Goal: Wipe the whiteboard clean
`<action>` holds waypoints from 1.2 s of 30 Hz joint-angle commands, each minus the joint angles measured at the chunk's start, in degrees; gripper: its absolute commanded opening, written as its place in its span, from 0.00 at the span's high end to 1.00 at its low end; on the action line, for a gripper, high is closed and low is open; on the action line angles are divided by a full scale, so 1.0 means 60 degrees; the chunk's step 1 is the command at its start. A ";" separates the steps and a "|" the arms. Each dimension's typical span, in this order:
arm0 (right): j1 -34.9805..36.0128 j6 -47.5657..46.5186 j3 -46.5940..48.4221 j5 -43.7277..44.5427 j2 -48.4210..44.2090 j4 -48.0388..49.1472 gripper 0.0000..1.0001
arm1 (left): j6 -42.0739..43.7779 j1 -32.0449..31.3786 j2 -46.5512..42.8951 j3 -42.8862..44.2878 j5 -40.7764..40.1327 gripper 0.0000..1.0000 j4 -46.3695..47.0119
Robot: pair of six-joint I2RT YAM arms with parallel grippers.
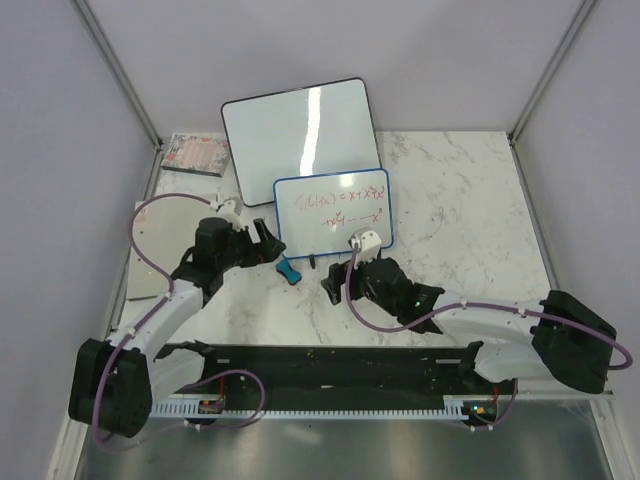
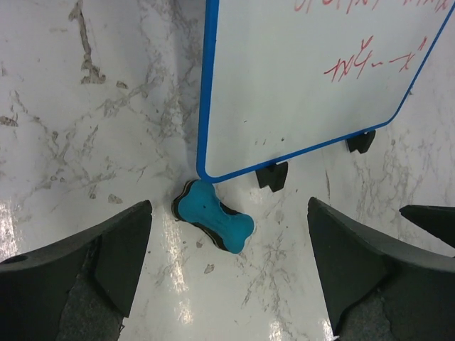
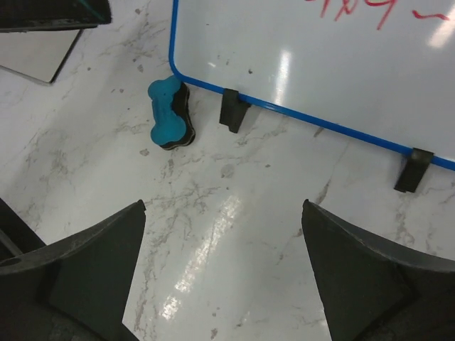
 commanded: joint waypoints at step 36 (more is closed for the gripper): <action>0.0884 -0.2789 0.5837 -0.0848 0.6199 -0.1598 0.43 | -0.0696 0.0900 0.0194 0.0460 -0.0678 0.01 -0.0851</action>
